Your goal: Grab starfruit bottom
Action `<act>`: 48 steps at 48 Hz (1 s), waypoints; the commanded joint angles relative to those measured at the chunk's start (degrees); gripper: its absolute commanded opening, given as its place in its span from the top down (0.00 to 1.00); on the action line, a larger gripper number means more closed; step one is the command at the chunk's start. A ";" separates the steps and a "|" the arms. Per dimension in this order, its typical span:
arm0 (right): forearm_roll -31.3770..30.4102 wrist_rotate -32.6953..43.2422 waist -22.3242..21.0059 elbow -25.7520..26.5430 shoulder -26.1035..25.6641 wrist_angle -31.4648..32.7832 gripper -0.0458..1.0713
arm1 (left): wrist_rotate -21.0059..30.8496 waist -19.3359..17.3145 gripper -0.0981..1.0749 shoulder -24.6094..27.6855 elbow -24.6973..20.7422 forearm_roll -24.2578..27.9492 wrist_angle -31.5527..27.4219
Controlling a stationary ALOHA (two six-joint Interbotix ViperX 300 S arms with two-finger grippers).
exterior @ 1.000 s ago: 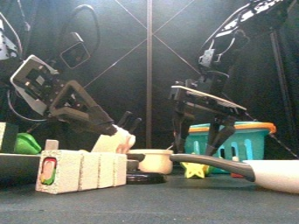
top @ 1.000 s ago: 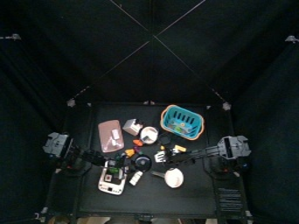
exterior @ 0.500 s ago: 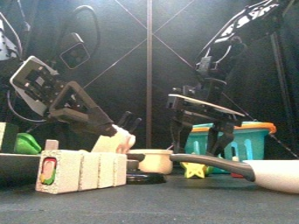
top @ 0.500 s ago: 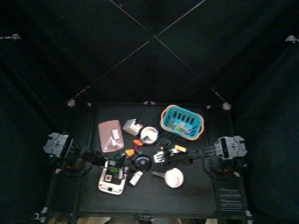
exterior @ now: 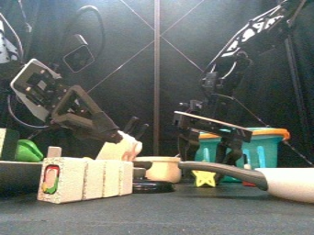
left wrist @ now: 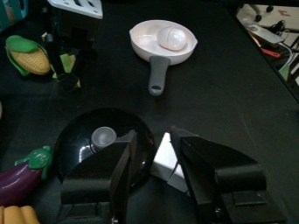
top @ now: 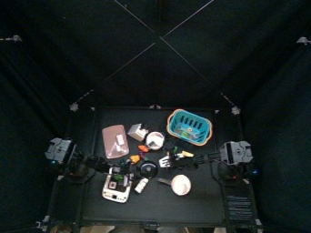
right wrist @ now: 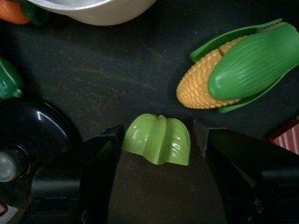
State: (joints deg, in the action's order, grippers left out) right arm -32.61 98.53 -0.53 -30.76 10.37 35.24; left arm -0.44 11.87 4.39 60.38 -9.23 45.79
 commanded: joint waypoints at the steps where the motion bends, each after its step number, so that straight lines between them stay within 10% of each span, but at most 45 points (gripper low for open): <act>1: 0.00 -0.09 -0.18 0.88 -1.14 0.00 0.11 | 0.00 -0.09 0.26 -0.18 -0.79 0.00 0.26; 25: 0.35 0.09 0.18 1.05 -1.05 0.09 0.33 | 0.00 -0.09 0.26 -0.18 -0.79 0.00 0.26; 48: 0.18 -0.18 1.05 2.11 -1.58 0.35 0.34 | 0.00 -0.09 0.26 -0.18 -0.88 0.00 0.18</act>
State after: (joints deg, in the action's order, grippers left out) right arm -32.26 98.44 0.62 -29.62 10.37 35.60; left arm -0.44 11.87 4.39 60.38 -9.23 45.79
